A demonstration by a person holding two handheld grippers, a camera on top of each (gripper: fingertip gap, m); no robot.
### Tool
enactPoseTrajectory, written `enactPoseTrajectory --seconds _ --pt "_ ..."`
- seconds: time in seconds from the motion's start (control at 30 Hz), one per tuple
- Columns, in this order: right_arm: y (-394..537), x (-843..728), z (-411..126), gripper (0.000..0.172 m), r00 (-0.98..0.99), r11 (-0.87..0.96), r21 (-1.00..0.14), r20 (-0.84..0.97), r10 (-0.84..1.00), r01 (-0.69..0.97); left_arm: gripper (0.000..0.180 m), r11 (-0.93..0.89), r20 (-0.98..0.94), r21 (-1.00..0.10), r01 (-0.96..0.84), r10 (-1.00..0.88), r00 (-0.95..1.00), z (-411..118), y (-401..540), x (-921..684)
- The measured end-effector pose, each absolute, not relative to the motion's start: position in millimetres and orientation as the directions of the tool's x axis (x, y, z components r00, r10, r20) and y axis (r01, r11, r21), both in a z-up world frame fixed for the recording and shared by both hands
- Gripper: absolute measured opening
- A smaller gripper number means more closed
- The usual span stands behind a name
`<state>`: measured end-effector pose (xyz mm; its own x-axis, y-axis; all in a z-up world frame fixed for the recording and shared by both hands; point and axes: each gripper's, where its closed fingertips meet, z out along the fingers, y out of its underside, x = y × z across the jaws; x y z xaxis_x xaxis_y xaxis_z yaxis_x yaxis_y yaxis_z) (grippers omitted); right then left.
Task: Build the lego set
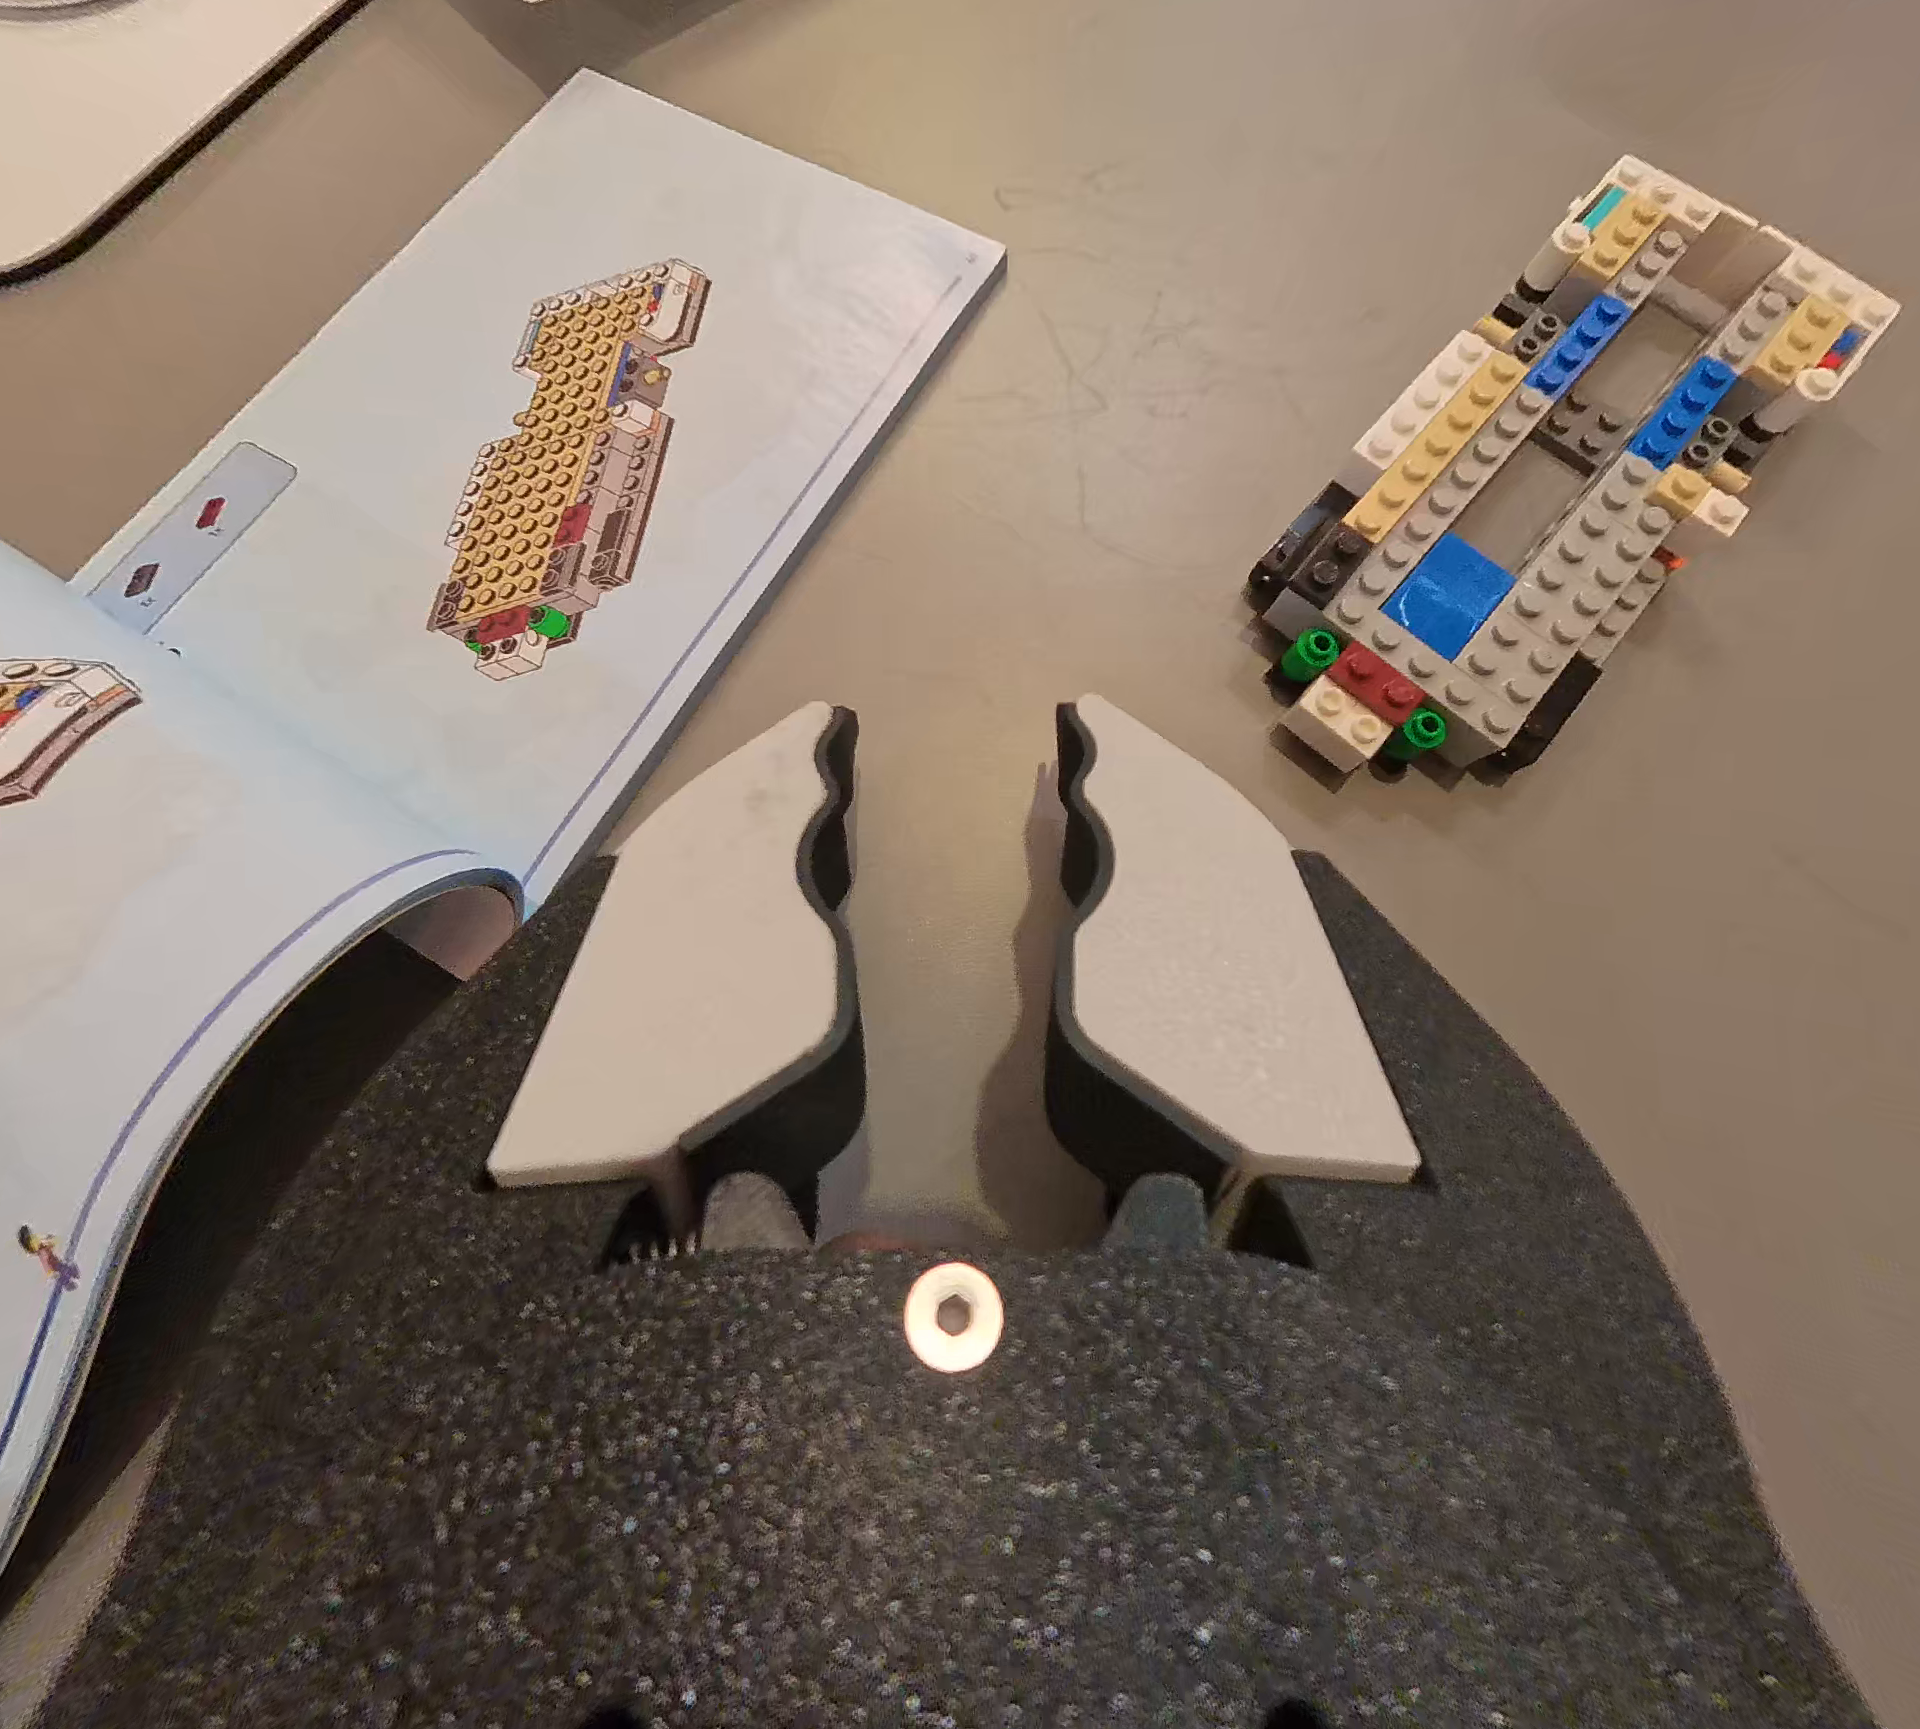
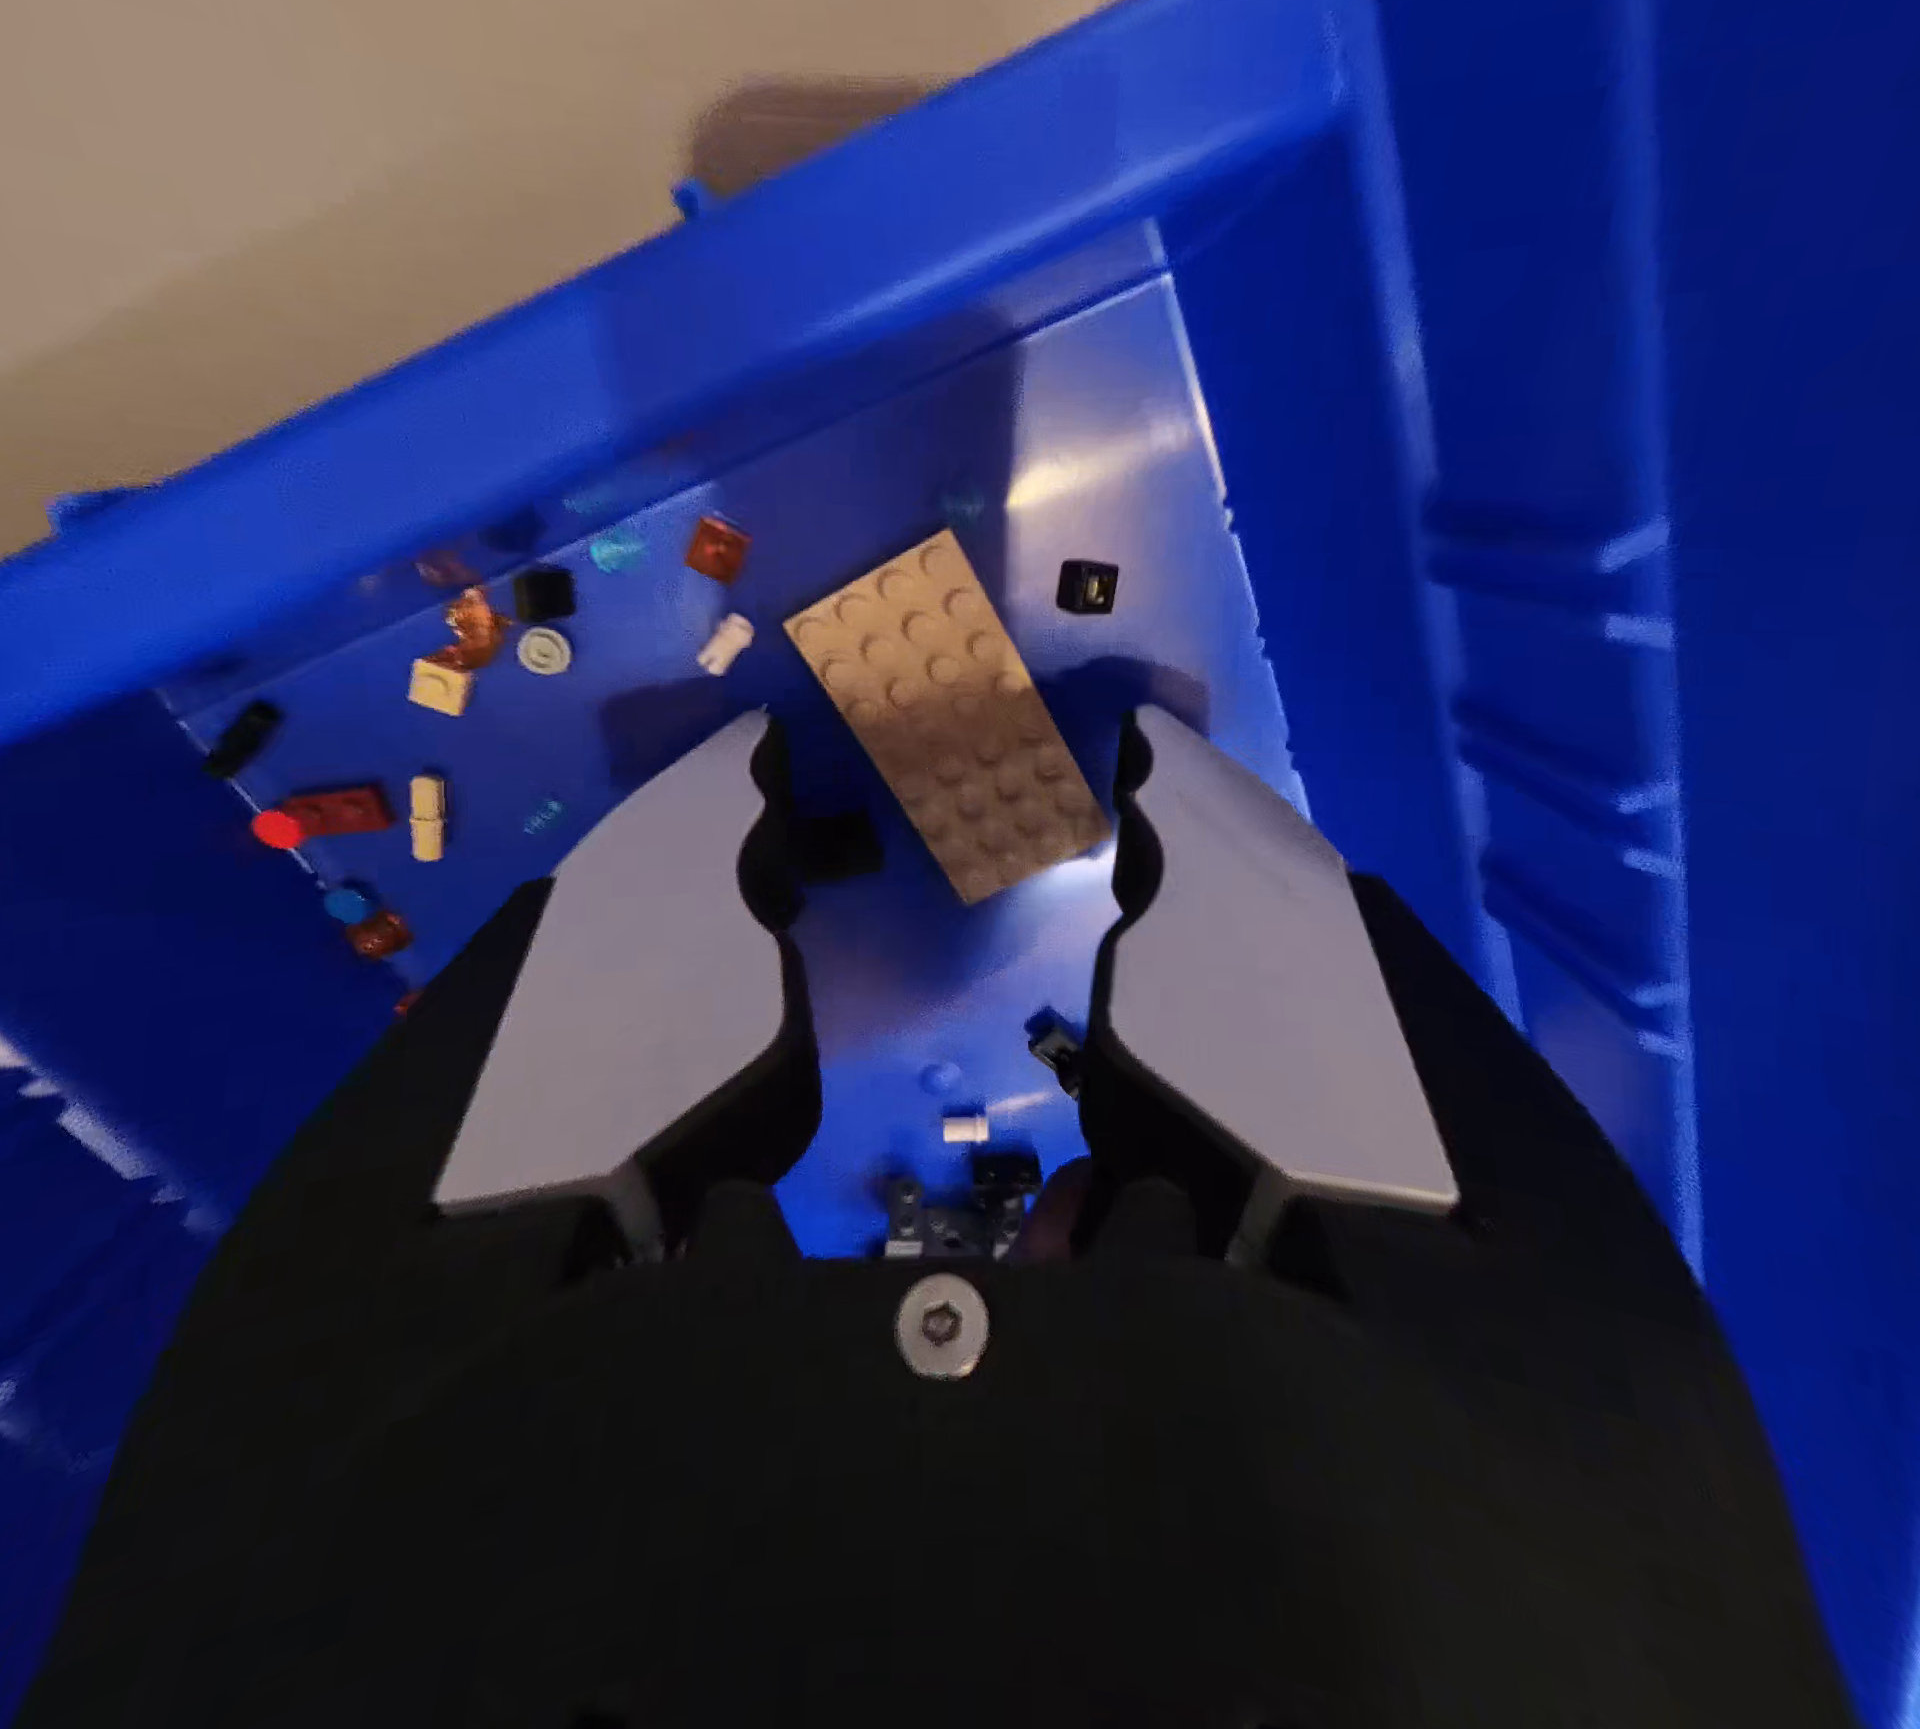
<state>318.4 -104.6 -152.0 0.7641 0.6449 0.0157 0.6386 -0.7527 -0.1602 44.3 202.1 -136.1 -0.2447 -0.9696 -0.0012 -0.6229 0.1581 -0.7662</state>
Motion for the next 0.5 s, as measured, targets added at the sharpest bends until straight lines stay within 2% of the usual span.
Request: enactPoseTrajectory --seconds 0.07,0.1,0.3,0.5 --pt "-105.1 316.8 -152.1 0.051 0.768 -0.759 -0.150 -0.005 0.641 0.633 0.038 0.152 0.000 -0.768 -0.623 -0.971 -0.237 -135.8 203.3 44.6" --pt "-105.4 316.6 -151.7 0.039 0.773 -0.765 -0.143 -0.005 0.635 0.627 0.038 0.154 -0.002 -0.767 -0.623 -0.972 -0.237 -136.0 203.2 44.6" --pt "-110.8 320.3 -146.7 0.037 0.826 -0.818 -0.112 0.086 0.557 0.564 0.038 0.181 -0.030 -0.760 -0.624 -0.969 -0.244 -137.4 201.8 44.4" --pt "-108.9 317.4 -95.0 0.037 0.904 -0.878 -0.234 0.206 0.375 0.418 0.037 0.189 -0.043 -0.764 -0.617 -0.969 -0.244 -136.3 201.6 44.2"
